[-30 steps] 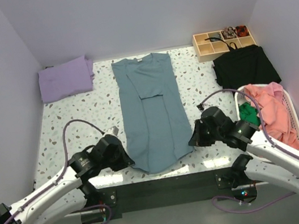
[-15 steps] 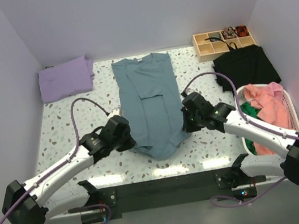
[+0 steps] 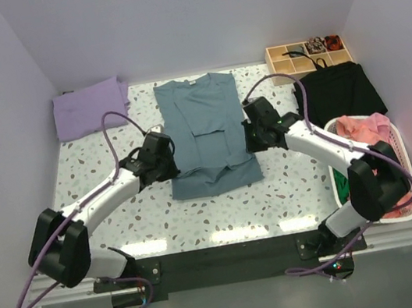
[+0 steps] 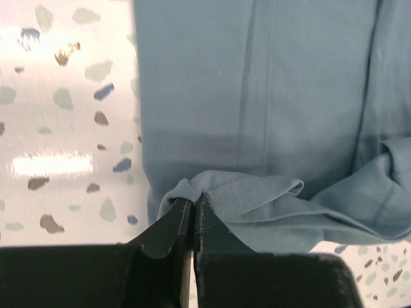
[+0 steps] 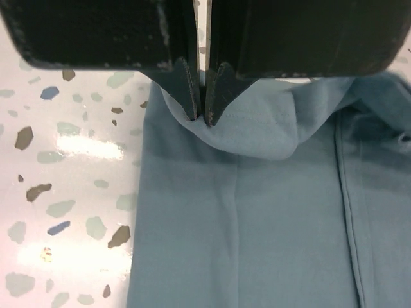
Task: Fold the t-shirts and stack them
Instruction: Fold the folded rectangular tshirt in 1/3 of the way
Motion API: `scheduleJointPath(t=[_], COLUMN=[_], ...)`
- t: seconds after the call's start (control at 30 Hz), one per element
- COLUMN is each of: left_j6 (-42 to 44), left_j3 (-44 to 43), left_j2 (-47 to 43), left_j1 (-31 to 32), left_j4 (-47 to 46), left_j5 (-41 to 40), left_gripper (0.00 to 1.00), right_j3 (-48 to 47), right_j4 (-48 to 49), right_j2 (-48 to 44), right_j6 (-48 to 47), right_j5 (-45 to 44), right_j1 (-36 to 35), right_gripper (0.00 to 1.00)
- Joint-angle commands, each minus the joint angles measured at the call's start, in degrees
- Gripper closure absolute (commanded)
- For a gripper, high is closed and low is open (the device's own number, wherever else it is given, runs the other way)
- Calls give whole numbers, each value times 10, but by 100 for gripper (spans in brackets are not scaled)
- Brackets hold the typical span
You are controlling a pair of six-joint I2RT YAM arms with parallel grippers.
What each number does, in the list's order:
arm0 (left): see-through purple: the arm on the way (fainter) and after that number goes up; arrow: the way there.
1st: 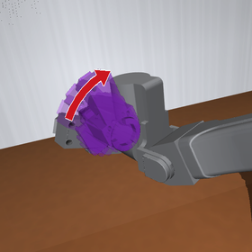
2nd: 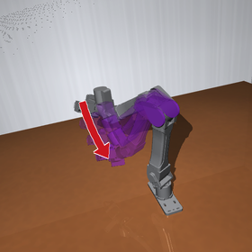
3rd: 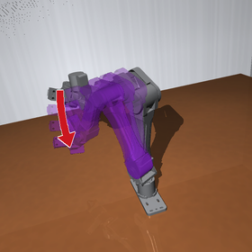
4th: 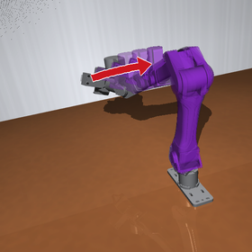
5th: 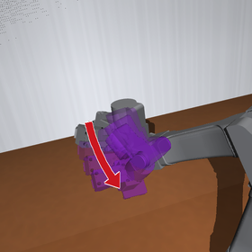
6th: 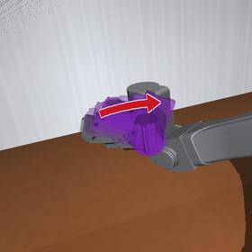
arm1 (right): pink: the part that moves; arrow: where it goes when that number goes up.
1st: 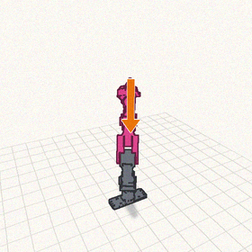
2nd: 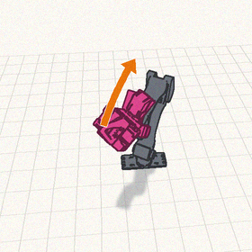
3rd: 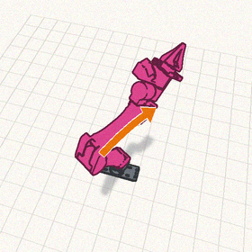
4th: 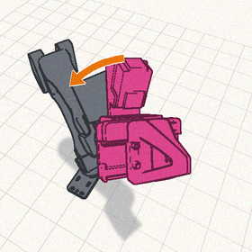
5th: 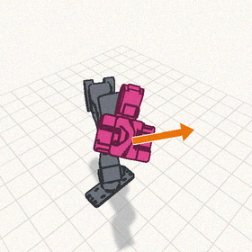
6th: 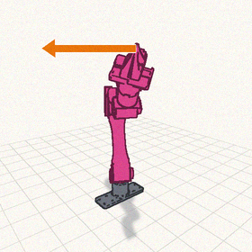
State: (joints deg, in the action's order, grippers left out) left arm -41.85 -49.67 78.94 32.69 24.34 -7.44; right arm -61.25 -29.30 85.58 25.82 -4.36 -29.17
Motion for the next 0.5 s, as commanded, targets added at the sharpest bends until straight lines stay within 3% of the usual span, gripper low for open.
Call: scheduleJointPath(t=[0.0,0.13,0.47], left_j6=[48,64,91], left_j3=[-49,-77,-119], left_j2=[42,88,177], left_j1=[-36,-69,-86], left_j4=[-70,-93,-135], left_j5=[10,21,41], left_gripper=[100,100,100], right_j3=[-56,-97,-151], right_j4=[35,41,31], right_j2=[48,95,170], right_j6=[-37,-52,-62], right_j5=[23,33,10], right_j1=[12,24,49], right_gripper=[100,100,100])
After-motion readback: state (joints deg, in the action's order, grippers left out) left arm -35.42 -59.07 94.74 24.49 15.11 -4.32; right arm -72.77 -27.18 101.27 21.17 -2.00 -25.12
